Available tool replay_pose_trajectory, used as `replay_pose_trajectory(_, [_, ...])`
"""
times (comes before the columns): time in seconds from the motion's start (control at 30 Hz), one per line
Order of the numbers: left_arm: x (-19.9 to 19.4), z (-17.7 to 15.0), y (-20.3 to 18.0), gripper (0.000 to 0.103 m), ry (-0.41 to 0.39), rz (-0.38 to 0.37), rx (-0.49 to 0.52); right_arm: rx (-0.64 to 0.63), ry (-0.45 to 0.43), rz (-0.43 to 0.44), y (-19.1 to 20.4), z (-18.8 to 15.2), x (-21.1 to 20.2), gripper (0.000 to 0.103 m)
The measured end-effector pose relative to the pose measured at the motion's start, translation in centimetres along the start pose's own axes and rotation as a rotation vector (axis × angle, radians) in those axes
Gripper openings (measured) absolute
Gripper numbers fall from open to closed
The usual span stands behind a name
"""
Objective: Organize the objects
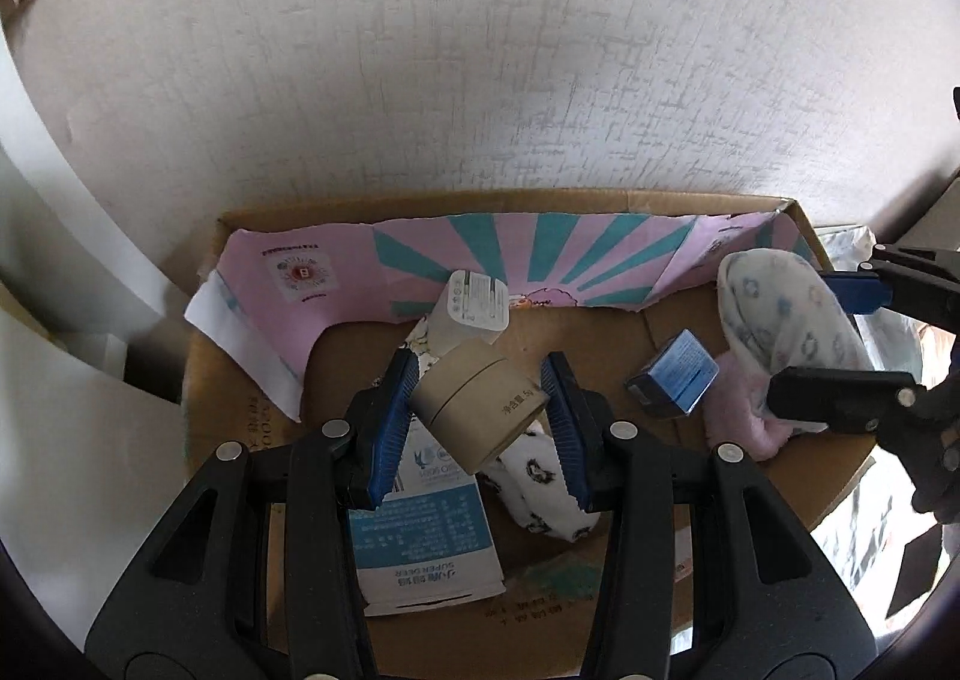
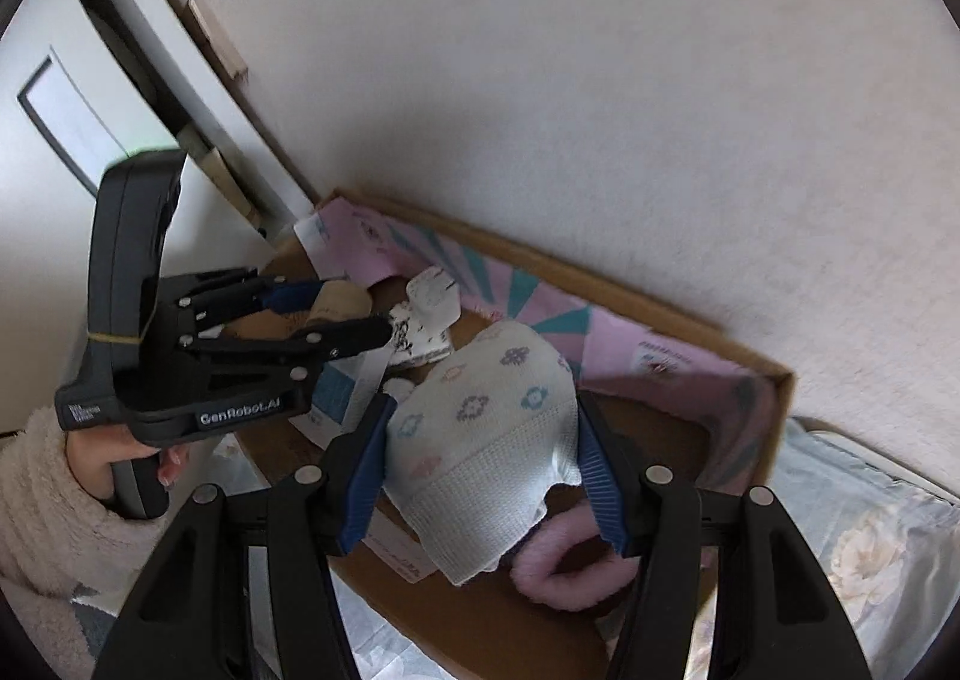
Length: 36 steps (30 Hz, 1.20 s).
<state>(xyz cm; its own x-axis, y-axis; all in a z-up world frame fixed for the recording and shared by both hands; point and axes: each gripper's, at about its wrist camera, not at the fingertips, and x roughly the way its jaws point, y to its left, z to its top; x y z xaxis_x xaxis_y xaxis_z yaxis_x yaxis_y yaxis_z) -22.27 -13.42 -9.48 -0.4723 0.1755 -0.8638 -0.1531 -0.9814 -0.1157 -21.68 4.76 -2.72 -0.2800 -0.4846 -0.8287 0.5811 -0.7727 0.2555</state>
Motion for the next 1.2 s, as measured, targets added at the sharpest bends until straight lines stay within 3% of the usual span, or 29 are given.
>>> replay_pose_trajectory(0.1, [-0.5,0.5,0.0,0.042,-0.012,-0.011,-0.009,0.005,0.009,0.000,0.0,0.5,0.1,0.058])
replay_pose_trajectory(0.17, [-0.9,1.1,0.2,0.073,-0.016,-0.014,-0.018,0.015,0.033,-0.002,-0.2,0.5,0.1,0.067])
replay_pose_trajectory(0.2, [-1.1,1.2,0.2,0.101,-0.026,-0.013,-0.018,0.010,0.038,-0.012,-0.2,0.5,-0.2,0.073])
replay_pose_trajectory(0.23, [-1.5,1.3,0.2,0.103,-0.045,-0.014,-0.014,-0.008,0.047,-0.017,-0.1,0.3,-0.2,0.090])
replay_pose_trajectory(0.27, [-1.7,1.5,0.0,0.103,-0.054,-0.009,-0.007,-0.021,0.051,-0.019,-0.2,0.1,-0.6,0.103])
replay_pose_trajectory(0.43, [-1.6,1.6,-0.4,0.103,-0.056,0.013,0.016,-0.070,0.041,-0.077,0.4,-1.2,-0.8,0.103])
replay_pose_trajectory(0.83, [-4.3,0.8,-0.3,0.103,-0.067,0.006,-0.018,-0.039,0.042,-0.080,0.7,-1.7,-1.0,0.103])
replay_pose_trajectory(1.2, [-11.0,1.9,-2.4,0.103,-0.143,0.013,-0.017,-0.034,-0.021,-0.122,2.0,-1.4,-5.4,0.103])
